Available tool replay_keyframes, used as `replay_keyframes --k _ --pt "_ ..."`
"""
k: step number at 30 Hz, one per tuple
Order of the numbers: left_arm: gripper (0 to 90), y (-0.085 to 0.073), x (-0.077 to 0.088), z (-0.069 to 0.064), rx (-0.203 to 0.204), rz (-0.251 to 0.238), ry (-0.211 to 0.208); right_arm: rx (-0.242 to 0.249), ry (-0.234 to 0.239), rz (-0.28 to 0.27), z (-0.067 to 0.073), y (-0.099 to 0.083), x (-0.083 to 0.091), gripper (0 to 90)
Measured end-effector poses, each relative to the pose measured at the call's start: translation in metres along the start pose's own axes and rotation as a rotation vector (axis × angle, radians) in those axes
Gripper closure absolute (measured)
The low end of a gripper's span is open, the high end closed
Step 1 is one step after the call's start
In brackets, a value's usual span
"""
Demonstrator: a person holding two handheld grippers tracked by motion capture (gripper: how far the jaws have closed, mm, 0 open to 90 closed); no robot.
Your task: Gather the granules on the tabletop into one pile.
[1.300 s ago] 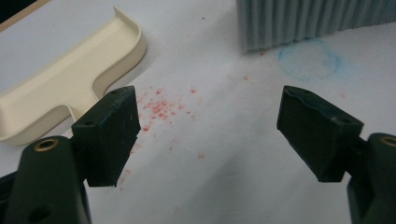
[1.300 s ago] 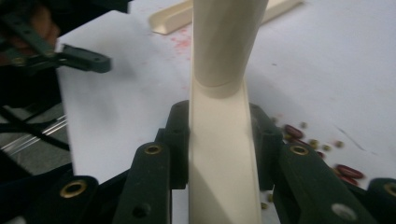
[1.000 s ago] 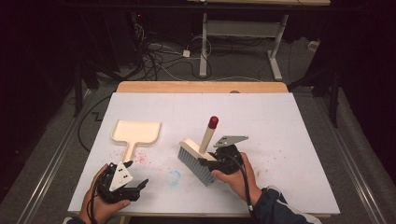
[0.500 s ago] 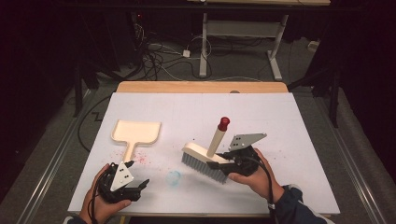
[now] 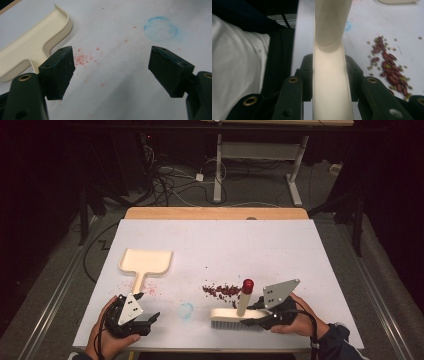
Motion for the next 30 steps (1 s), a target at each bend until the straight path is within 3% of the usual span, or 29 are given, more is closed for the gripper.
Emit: replay_keyframes --k 2,4,9,14,17,21,23,30 --pt "20.3 0.0 -0.001 0.0 -0.002 0.003 -0.006 -0.01 -0.026 0.009 -0.011 -0.004 -0.002 67.3" --pt "20.3 0.0 -0.001 0.0 -0.006 0.006 -0.008 -0.027 -0.021 0.003 -0.02 -0.004 -0.003 67.3" --pt "20.3 -0.001 -0.003 -0.002 0.001 0.02 -0.021 0.022 0.001 -0.018 -0.039 -0.002 -0.01 67.1" --pt "20.3 -0.001 -0.004 -0.003 0.001 0.024 -0.022 0.031 -0.036 -0.041 -0.058 0.007 -0.019 67.3" --pt "20.3 -0.001 -0.004 -0.002 -0.008 0.018 -0.018 0.026 -0.032 -0.065 -0.062 0.012 -0.023 67.3" --pt "20.3 -0.001 -0.004 -0.001 -0.004 0.018 -0.01 0.041 -0.076 -0.064 -0.061 0.019 -0.023 67.3" --pt "20.3 -0.001 -0.003 -0.001 -0.003 0.013 -0.009 0.028 -0.098 -0.088 -0.061 0.021 -0.019 67.2" --pt "20.3 -0.001 -0.002 0.001 -0.007 0.011 0.005 -0.099 -0.227 -0.201 -0.058 0.023 0.011 67.2"
Point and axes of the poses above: each handheld gripper's, and its own axes: x roughly backward along the jaws, y roughly out of its top, z roughly to its left, the point moved 5 cm from there along -x, roughly forward along the jaws, and after that the axes turned 4 degrees about x, right-handed, at the moved point
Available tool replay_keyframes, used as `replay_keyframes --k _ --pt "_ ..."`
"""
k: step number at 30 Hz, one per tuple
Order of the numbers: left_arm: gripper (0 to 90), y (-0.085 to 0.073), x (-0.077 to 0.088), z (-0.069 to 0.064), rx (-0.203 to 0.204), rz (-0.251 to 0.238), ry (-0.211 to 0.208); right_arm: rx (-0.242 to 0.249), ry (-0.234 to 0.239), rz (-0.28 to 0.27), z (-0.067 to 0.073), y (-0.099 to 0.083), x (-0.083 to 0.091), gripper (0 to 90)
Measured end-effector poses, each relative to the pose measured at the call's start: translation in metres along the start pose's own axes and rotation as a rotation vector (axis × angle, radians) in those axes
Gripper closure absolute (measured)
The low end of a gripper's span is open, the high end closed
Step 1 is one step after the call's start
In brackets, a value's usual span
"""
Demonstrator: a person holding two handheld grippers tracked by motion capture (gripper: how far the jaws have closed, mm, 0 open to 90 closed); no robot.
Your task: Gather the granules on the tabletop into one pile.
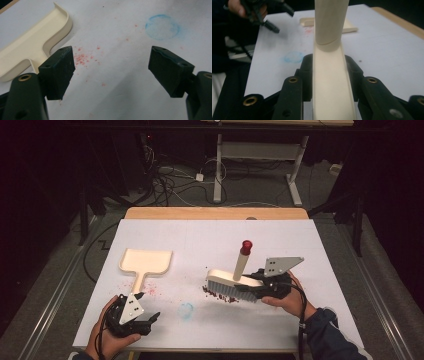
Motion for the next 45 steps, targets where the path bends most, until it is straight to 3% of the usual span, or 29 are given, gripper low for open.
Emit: replay_keyframes --k 4,9,12,17,21,23,25,26,29,34,43,45 --pt "20.3 0.001 -0.001 0.0 0.0 0.0 0.004 -0.022 -0.117 0.01 -0.011 0.0 0.006 67.2" --pt "20.3 0.002 -0.004 0.001 0.0 0.007 0.003 -0.082 -0.173 0.033 -0.033 -0.002 -0.008 67.2" --pt "20.4 0.003 -0.005 0.002 0.005 0.007 0.006 -0.079 -0.215 0.066 -0.048 0.001 -0.024 67.3" --pt "20.4 0.002 -0.005 0.002 0.002 0.011 0.009 -0.029 -0.253 0.117 -0.068 0.007 -0.056 67.3" --pt "20.3 0.001 -0.007 0.001 0.001 0.024 0.003 -0.01 -0.222 0.109 -0.08 0.008 -0.085 67.3" --pt "20.4 0.0 -0.008 0.0 -0.004 0.03 0.0 0.023 -0.253 0.138 -0.085 0.005 -0.096 67.3" --pt "20.4 0.0 -0.009 -0.001 -0.006 0.033 -0.006 0.006 -0.257 0.118 -0.089 0.005 -0.101 67.4" --pt "20.4 -0.001 -0.008 -0.001 0.003 0.04 -0.01 -0.011 -0.238 0.106 -0.089 0.005 -0.103 67.4" --pt "20.4 -0.002 -0.007 -0.001 0.01 0.037 -0.01 0.015 -0.185 0.108 -0.082 0.005 -0.104 67.4" --pt "20.4 -0.002 -0.006 -0.001 -0.002 0.034 -0.007 0.127 -0.076 0.138 -0.062 0.002 -0.099 67.1" --pt "20.4 -0.003 -0.005 -0.004 0.006 0.041 -0.02 0.202 0.002 0.139 -0.038 -0.007 -0.074 67.1" --pt "20.4 -0.003 -0.006 -0.003 -0.008 0.037 -0.016 0.207 0.021 0.141 -0.033 -0.008 -0.068 67.1"
Point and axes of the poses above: each handheld gripper's, and its own axes: x roughly backward along the jaws, y roughly out of its top, z roughly to its left, the point moved 5 cm from there along -x, roughly forward along the jaws, and after that the axes turned 4 degrees about x, right-handed, at the moved point
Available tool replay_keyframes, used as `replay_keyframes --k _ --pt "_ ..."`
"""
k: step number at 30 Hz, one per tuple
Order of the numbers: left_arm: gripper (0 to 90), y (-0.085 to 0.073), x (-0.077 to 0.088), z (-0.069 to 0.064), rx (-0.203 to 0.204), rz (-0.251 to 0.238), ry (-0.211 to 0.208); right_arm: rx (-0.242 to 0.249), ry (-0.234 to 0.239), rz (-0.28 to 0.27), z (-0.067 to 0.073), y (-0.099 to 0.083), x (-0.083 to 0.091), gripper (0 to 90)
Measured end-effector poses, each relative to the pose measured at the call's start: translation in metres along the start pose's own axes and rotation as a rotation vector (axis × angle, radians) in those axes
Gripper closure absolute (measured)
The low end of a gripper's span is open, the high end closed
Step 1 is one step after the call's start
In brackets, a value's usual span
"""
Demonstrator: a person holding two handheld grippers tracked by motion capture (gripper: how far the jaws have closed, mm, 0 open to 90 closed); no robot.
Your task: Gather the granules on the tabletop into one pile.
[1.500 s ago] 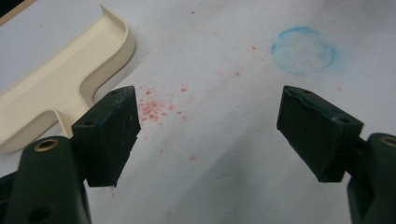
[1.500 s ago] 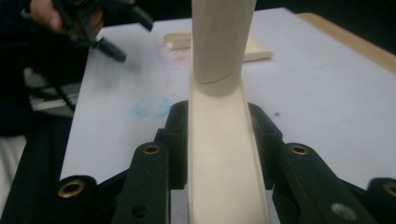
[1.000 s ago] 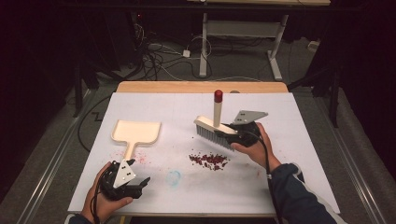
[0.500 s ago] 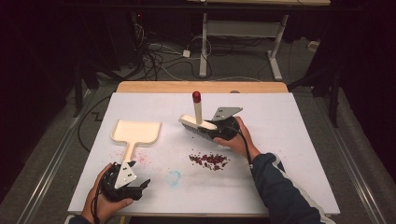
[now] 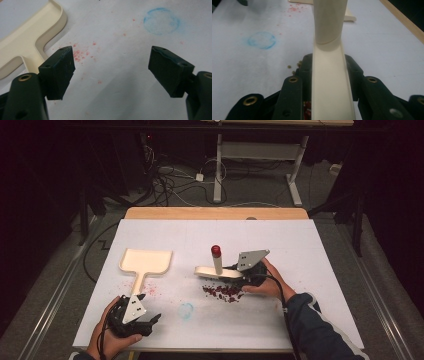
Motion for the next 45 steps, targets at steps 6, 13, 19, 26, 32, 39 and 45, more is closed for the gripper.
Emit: replay_keyframes --k 6,13,19,26,32,39,45 --pt "20.4 0.0 -0.001 -0.002 0.006 0.011 -0.01 -0.014 -0.033 -0.016 0.005 -0.003 0.012 67.3" --pt "20.4 0.001 -0.003 -0.001 0.006 0.005 -0.022 -0.107 -0.21 -0.038 0.006 0.002 0.039 67.2" --pt "20.4 0.003 -0.002 -0.002 0.0 -0.012 -0.028 -0.233 -0.346 -0.021 0.014 -0.004 0.067 67.2" --pt "20.4 0.005 0.0 -0.003 -0.015 -0.022 -0.025 -0.362 -0.516 -0.007 0.019 -0.035 0.086 67.1" --pt "20.4 0.008 0.0 -0.002 -0.013 -0.033 -0.026 -0.481 -0.591 0.041 0.022 -0.059 0.086 66.9" --pt "20.4 0.011 -0.002 -0.002 -0.017 -0.042 -0.031 -0.533 -0.627 0.089 0.043 -0.042 0.07 67.2" --pt "20.4 0.013 -0.001 -0.003 -0.023 -0.047 -0.031 -0.532 -0.686 0.12 0.062 -0.02 0.036 67.1"
Point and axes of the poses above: each handheld gripper's, and its own axes: x roughly backward along the jaws, y roughly out of its top, z roughly to its left, the point moved 5 cm from there along -x, roughly forward along the jaws, and after that the axes turned 4 degrees about x, right-handed, at the moved point
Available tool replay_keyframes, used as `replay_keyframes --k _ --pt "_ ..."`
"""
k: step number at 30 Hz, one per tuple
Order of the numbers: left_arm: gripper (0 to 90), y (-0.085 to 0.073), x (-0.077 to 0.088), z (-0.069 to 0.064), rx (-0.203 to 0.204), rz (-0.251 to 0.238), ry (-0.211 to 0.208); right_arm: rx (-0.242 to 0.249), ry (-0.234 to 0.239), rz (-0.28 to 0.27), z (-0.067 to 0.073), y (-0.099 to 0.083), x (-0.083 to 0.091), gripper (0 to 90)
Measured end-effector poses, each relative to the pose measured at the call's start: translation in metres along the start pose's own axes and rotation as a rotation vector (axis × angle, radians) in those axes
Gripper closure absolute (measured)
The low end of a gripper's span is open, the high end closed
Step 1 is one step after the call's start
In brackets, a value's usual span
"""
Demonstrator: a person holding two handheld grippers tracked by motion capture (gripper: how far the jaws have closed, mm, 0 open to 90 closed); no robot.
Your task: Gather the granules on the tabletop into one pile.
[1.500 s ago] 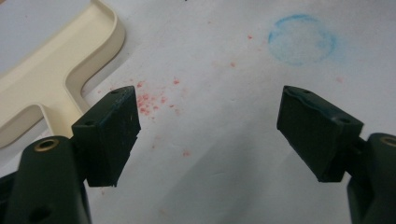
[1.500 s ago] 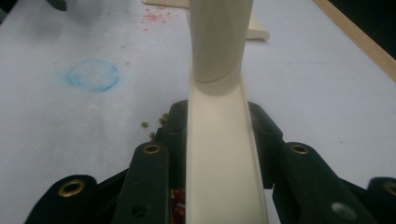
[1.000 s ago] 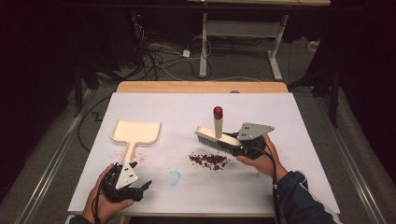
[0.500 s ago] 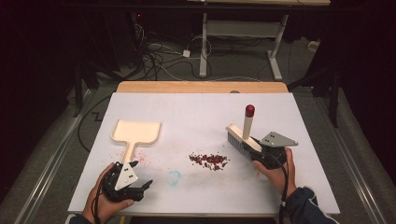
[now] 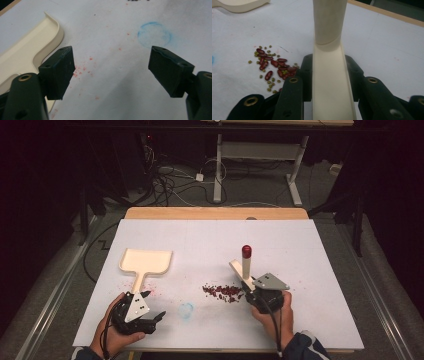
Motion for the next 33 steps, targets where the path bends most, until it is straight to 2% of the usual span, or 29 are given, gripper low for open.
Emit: replay_keyframes --k 3,6,7,13,17,22,25,27,33 --pt "20.4 0.0 0.001 0.0 0.002 -0.008 -0.001 0.003 -0.022 -0.014 0.016 0.004 -0.004 67.0" --pt "20.4 0.0 0.002 0.0 0.0 -0.008 -0.002 -0.038 -0.03 -0.026 0.031 0.007 -0.007 66.8" --pt "20.4 0.0 0.002 0.0 0.0 -0.008 -0.002 -0.025 -0.04 -0.033 0.034 0.008 -0.008 66.8" --pt "20.4 0.0 0.003 -0.001 0.004 -0.013 -0.003 -0.019 -0.08 -0.06 0.053 0.012 -0.014 66.6" --pt "20.4 0.0 0.004 -0.001 0.006 -0.013 -0.003 0.012 -0.086 -0.078 0.063 0.015 -0.016 66.8" --pt "20.4 -0.001 0.004 -0.001 0.011 -0.013 0.0 0.029 -0.094 -0.083 0.068 0.017 -0.019 66.8" --pt "20.4 -0.001 0.004 -0.001 0.013 -0.012 0.0 0.014 -0.092 -0.09 0.068 0.019 -0.018 67.0" --pt "20.4 -0.001 0.004 -0.001 0.011 -0.011 0.001 0.021 -0.087 -0.1 0.068 0.021 -0.018 67.1" --pt "20.4 -0.002 0.006 -0.001 0.012 -0.012 0.007 0.039 -0.095 -0.108 0.06 0.022 -0.016 67.4"
Point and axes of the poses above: each handheld gripper's, and its own axes: x roughly backward along the jaws, y roughly out of its top, z roughly to its left, the point moved 5 cm from there along -x, roughly forward along the jaws, and after that the axes turned 4 degrees about x, right-handed, at the moved point
